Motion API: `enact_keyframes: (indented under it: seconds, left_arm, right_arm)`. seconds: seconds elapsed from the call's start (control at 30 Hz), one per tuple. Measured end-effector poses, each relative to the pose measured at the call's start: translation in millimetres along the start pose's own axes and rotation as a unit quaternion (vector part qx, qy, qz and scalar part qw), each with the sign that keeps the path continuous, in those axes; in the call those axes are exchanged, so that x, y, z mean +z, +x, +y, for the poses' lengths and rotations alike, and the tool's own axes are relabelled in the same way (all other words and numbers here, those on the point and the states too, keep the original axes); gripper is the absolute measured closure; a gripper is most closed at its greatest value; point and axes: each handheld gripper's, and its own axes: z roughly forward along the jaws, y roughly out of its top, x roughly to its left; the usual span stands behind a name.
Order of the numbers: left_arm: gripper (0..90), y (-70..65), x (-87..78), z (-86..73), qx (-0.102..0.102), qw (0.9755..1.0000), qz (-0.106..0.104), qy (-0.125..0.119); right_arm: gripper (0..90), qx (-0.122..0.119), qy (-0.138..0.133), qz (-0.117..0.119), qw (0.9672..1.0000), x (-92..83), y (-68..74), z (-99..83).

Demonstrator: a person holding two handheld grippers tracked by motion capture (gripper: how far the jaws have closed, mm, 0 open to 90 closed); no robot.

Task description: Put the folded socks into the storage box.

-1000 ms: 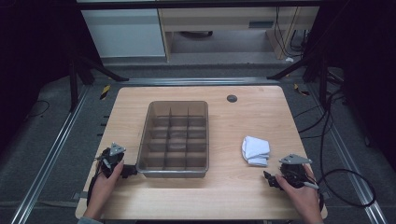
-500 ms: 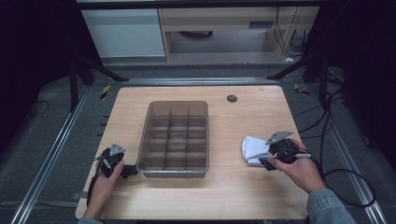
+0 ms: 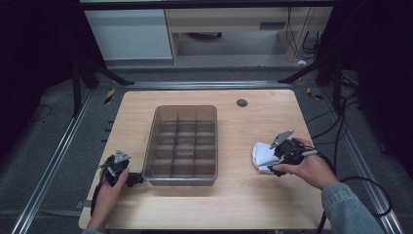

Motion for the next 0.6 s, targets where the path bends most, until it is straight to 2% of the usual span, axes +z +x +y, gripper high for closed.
enact_keyframes:
  seconds: [0.1, 0.13, 0.17, 0.27, 0.4, 0.6]
  left_arm:
    - [0.0, -0.2, -0.1, -0.2, 0.0, 1.0, 0.0, 0.0]
    - [0.0, -0.3, -0.2, -0.3, 0.0, 1.0, -0.001, -0.001]
    - [0.0, -0.3, -0.2, -0.3, 0.0, 1.0, -0.001, -0.001]
    - [0.0, -0.2, -0.2, -0.3, 0.0, 1.0, -0.001, 0.0]
    - [0.0, -0.1, -0.2, -0.3, 0.001, 1.0, -0.001, 0.0]
    - [0.0, -0.3, -0.3, -0.4, 0.001, 1.0, -0.001, -0.001]
  right_arm:
    - [22.2, -0.023, 0.012, 0.006, 0.9996, 6.9, 1.5, 4.5]
    - [26.6, -0.041, 0.017, 0.019, 0.9988, 12.3, 2.2, 7.5]
    - [26.6, -0.047, 0.021, 0.023, 0.9984, 15.2, 2.5, 8.8]
    - [27.4, -0.052, 0.025, 0.031, 0.9979, 20.3, 2.6, 11.3]
    - [27.8, -0.074, 0.03, 0.043, 0.9959, 28.0, 2.2, 16.2]
    - [28.3, -0.083, 0.056, 0.061, 0.9931, 44.0, 1.2, 14.3]
